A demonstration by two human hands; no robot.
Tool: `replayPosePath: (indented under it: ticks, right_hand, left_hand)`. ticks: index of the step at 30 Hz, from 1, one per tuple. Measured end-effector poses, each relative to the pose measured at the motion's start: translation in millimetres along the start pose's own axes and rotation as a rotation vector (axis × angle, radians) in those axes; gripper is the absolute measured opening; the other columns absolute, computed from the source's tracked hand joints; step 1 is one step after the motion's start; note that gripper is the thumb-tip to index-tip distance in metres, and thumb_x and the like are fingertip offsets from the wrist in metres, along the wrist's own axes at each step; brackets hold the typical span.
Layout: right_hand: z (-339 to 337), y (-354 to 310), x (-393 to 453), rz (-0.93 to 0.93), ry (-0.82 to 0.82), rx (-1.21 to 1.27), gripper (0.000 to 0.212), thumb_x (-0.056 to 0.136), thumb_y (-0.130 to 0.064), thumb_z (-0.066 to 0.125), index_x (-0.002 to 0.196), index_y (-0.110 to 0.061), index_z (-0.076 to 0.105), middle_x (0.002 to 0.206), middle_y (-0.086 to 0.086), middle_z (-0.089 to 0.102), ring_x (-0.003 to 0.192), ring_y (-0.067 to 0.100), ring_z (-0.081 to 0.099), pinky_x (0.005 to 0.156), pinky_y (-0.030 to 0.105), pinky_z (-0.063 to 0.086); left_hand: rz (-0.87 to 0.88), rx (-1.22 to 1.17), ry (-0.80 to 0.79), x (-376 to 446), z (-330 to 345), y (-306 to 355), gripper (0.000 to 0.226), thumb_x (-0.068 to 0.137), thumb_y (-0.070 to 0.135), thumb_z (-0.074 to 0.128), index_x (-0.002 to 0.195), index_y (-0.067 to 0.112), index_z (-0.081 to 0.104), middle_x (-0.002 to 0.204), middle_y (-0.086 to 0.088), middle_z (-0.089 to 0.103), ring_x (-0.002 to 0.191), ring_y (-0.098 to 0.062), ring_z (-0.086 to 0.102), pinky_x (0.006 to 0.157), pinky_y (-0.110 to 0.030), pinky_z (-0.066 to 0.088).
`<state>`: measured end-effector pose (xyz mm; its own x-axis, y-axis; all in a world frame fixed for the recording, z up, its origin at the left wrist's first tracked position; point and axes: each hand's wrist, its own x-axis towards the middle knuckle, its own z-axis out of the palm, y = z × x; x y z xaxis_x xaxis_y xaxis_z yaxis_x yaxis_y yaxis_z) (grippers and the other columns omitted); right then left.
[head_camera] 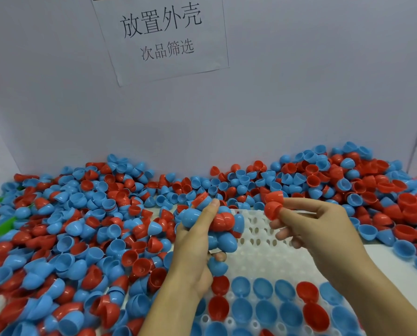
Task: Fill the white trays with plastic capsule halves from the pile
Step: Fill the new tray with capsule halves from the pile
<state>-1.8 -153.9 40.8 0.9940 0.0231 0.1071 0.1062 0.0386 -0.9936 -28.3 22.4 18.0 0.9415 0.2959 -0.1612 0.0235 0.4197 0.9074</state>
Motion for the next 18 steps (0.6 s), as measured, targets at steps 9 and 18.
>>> replayPosePath:
  ticks: [9,18]
  right_hand:
    - [7,4,-2,-0.002,-0.076,-0.057,0.020,0.086,-0.009,0.072,0.092,-0.028,0.076,0.076,0.000,0.077,0.068,0.009,0.072,0.065,0.025,0.051]
    - [20,9,-5,-0.022,-0.147,-0.180,0.026,0.097,-0.022,0.057,0.087,-0.031,0.080,0.076,-0.005,0.076,0.065,0.005,0.069,0.055,0.016,0.049]
  left_hand:
    - [-0.002,-0.007,0.015,-2,4,-1,0.038,0.074,0.047,0.077,0.096,0.017,0.072,0.086,-0.011,0.076,0.053,-0.011,0.061,0.039,-0.022,0.038]
    - [0.025,-0.014,0.049,-6,10,-1,0.018,0.084,0.039,0.076,0.086,0.022,0.072,0.075,-0.006,0.073,0.052,-0.011,0.062,0.039,-0.022,0.038]
